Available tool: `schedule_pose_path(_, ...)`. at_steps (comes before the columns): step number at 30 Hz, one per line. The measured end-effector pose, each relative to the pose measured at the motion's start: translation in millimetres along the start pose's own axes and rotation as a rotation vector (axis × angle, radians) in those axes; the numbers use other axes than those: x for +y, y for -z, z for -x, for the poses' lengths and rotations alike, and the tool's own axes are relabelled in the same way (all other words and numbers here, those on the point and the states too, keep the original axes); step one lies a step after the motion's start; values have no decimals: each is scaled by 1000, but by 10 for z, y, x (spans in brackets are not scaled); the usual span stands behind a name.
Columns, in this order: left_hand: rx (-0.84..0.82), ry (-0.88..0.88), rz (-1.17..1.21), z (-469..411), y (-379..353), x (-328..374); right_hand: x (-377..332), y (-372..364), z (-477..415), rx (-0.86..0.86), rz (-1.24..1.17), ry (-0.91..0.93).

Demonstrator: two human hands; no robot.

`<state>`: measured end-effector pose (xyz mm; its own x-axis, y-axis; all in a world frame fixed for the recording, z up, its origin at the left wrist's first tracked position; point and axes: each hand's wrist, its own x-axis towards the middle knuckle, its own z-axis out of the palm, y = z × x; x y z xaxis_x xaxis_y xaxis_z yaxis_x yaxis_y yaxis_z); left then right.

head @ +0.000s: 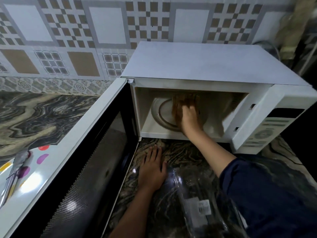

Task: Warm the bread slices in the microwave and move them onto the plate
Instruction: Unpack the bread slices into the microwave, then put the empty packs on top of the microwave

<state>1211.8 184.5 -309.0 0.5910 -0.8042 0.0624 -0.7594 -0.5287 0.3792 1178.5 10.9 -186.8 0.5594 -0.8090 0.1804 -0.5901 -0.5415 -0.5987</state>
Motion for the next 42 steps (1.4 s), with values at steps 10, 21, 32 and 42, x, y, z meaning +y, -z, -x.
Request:
schedule_pose_path(10, -19, 79, 40, 644, 28, 248, 495, 386, 1711, 26, -381, -10)
schedule_pose_path(21, -36, 302, 1023, 1554, 303, 901, 857, 439, 2781, -151, -438, -337)
schedule_pose_path(32, -101, 642, 1204, 1822, 126, 948, 1065, 377, 2946, -305, -741, -647)
schedule_pose_path(42, -91, 788, 1423, 1885, 157, 934, 1127, 360, 2943, -302, -802, -675)
